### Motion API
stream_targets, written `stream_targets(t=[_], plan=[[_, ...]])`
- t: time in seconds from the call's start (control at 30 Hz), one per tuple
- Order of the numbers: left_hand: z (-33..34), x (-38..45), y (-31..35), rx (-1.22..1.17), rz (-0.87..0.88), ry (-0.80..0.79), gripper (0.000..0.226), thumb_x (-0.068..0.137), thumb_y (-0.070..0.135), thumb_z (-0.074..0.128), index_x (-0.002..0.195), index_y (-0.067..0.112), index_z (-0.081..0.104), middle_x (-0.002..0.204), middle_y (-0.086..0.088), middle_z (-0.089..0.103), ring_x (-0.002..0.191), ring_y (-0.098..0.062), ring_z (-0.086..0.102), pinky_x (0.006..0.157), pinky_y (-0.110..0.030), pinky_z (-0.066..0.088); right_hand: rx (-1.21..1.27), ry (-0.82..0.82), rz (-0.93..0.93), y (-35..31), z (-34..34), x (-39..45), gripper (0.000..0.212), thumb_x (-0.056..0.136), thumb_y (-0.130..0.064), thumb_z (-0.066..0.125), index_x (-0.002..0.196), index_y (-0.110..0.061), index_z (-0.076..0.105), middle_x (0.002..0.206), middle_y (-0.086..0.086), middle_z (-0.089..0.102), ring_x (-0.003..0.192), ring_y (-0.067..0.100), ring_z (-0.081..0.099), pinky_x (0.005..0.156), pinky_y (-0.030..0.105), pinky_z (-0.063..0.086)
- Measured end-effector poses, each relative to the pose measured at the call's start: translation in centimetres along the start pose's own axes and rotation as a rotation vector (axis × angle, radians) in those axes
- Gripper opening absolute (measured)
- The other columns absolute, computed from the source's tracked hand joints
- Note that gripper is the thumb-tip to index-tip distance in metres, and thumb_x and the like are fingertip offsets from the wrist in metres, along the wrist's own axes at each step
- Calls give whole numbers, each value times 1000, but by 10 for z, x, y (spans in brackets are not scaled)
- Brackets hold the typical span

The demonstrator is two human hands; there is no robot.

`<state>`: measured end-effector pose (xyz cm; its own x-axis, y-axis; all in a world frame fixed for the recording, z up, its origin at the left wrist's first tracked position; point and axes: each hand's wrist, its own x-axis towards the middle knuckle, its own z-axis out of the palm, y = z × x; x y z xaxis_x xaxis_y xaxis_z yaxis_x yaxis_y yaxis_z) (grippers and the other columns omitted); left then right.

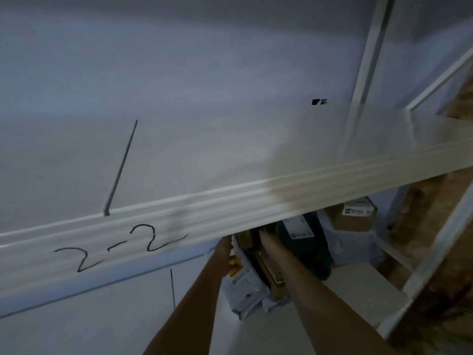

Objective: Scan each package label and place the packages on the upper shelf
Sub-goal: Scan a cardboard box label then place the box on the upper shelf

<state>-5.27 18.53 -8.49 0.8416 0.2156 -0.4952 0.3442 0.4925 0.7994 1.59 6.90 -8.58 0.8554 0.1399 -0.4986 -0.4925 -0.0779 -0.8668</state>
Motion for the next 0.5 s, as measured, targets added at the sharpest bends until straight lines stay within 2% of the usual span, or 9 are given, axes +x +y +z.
stream_targets(t=[0.03, 0.07, 0.17, 0.2, 0.23, 0.3, 0.37, 0.43, 0.5], plan=[[2, 5, -1, -19, 12, 10, 29, 106, 25, 40, 83, 15, 56, 76, -7, 56, 75, -21, 55, 72, -30, 49, -2, 10, 15, -1, 0, 10, 53, 109, -38, 35, 153, -11, 37, 147, 22, 49, 126, 38, 53, 98, 40, 52], [2, 11, -2, -27, 18, 9, 32, 106, 24, 37, 80, 15, 54, 77, -8, 50, 75, -20, 49, 71, -29, 44, -14, 18, 27, -1, -2, 18, 54, 107, -40, 39, 150, -7, 41, 144, 22, 51, 127, 38, 52, 105, 44, 47], [1, 25, -3, -60, 16, 26, 45, 106, 28, 36, 74, 14, 64, 69, -8, 65, 65, -18, 51, 60, -28, 41, -68, 11, 26, 2, -4, 35, 54, 106, -42, 40, 147, -7, 43, 141, 21, 53, 125, 37, 54, 102, 44, 48], [1, 30, -3, -29, 12, 37, 42, 105, 36, 38, 89, 16, 72, 86, -2, 71, 72, -18, 58, 64, -29, 46, -82, -2, 12, 2, -4, 39, 54, 106, -41, 41, 148, -7, 42, 140, 21, 53, 125, 37, 54, 100, 44, 48], [3, 30, -1, -8, 17, 49, 38, 103, 43, 41, 115, 18, 68, 114, 1, 65, 91, -18, 61, 78, -33, 49, -100, -15, -6, 0, -2, 41, 54, 105, -40, 44, 147, -7, 42, 138, 21, 54, 124, 37, 54, 100, 44, 48], [7, 39, 4, 46, 27, 84, 57, 99, 50, 46, 147, 20, 40, 151, -3, 38, 133, -26, 43, 109, -37, 36, -191, -38, -70, -7, 2, 44, 49, 103, -41, 47, 140, -9, 48, 122, 18, 60, 117, 35, 56, 103, 44, 49], [14, 52, 5, 70, 54, 64, 62, 98, 52, 46, 149, 17, 36, 147, -11, 43, 132, -28, 42, 105, -31, 38, -312, -76, -148, -10, 8, 48, 34, 102, -41, 49, 129, -19, 50, 113, 9, 54, 116, 32, 54, 104, 43, 46], [20, 60, 2, 68, 38, 43, 62, 98, 52, 44, 145, 12, 40, 126, -12, 55, 115, -27, 52, 87, -25, 48, -328, -89, -198, -7, 13, 55, 34, 104, -35, 46, 136, -22, 48, 126, 5, 53, 119, 26, 53, 100, 37, 44], [24, 66, -3, 81, 24, 27, 65, 98, 53, 43, 143, 7, 42, 126, -12, 55, 115, -28, 52, 92, -33, 46, -298, -55, -230, -2, 14, 57, 35, 104, -31, 44, 137, -18, 50, 121, 4, 56, 107, 19, 57, 78, 28, 45]])
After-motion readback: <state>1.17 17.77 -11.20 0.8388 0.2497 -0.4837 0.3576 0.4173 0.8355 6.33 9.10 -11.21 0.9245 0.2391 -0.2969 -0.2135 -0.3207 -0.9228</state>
